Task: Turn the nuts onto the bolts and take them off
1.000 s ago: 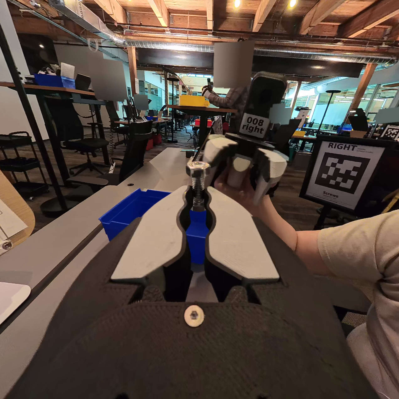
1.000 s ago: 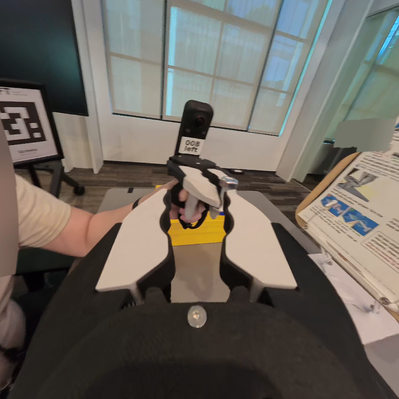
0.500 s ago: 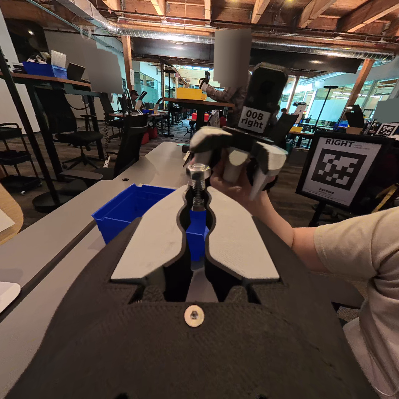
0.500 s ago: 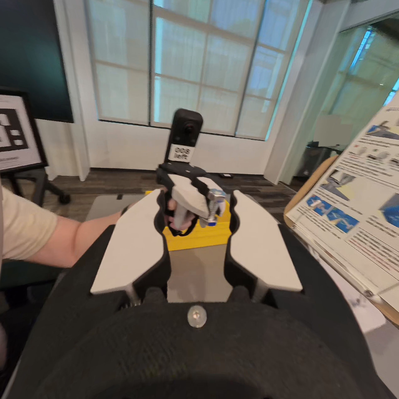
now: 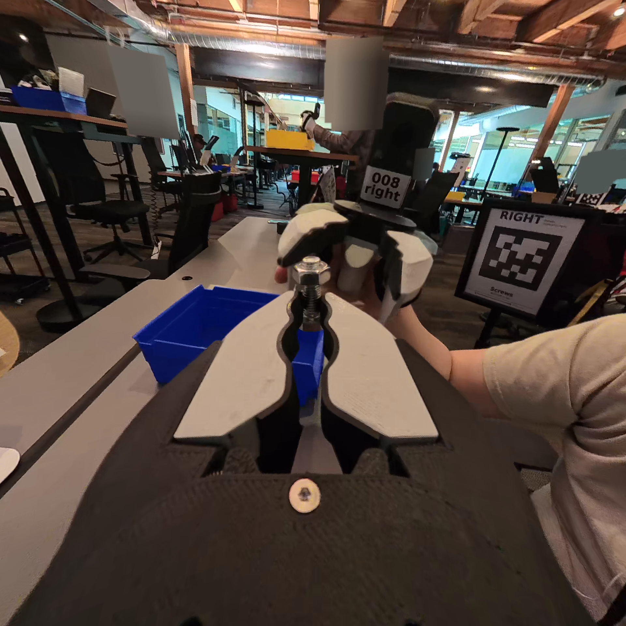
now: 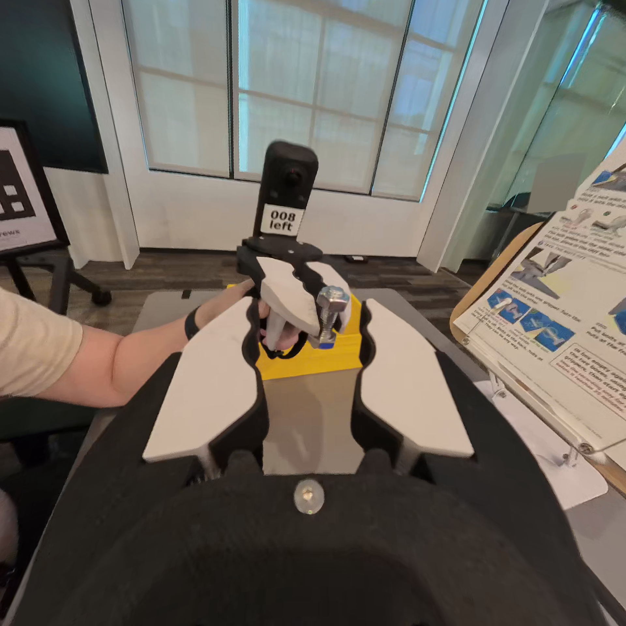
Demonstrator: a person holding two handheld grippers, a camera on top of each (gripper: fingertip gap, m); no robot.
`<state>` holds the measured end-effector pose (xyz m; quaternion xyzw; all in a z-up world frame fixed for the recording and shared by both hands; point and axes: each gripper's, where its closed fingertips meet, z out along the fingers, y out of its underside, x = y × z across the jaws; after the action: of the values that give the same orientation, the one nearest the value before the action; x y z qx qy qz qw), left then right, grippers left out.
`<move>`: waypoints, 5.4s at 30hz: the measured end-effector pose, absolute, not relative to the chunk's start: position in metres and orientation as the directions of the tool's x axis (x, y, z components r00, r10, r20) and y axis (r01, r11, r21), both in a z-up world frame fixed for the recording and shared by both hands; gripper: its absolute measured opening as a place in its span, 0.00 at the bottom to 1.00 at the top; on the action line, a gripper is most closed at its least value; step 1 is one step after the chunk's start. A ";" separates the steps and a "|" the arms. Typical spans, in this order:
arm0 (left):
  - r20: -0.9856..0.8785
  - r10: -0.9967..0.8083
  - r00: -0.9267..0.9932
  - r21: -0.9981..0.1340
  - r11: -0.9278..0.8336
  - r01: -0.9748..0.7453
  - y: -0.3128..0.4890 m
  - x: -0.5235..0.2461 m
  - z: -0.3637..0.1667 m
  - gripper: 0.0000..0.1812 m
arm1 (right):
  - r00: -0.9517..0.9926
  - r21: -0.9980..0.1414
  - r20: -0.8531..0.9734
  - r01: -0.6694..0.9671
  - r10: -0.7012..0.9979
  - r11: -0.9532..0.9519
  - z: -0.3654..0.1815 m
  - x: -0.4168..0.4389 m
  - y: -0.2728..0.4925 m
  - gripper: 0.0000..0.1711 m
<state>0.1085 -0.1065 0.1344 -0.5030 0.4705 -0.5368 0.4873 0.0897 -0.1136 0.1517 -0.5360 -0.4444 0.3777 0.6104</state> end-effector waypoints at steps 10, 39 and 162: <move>0.149 -0.989 0.014 -0.983 -0.147 0.108 -0.093 0.096 0.141 0.05 | 0.273 -0.992 0.103 -0.036 0.956 0.117 0.159 0.092 -0.123 0.24; 0.084 -0.996 -0.036 -0.996 -0.083 -0.013 -0.111 0.111 0.127 0.05 | 0.287 -0.997 -0.024 -0.080 0.958 -0.001 0.149 0.092 -0.101 0.10; 0.330 -0.427 0.842 -0.362 -0.881 -0.304 -0.067 -0.128 -0.014 0.09 | 0.700 -0.628 -0.329 0.339 0.634 -0.701 0.000 0.071 0.007 0.10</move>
<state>-0.1281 -0.0671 -0.0143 -0.9480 0.1928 -0.2043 0.1495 0.0713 0.0067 0.0002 -0.8812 -0.2760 0.2718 0.2710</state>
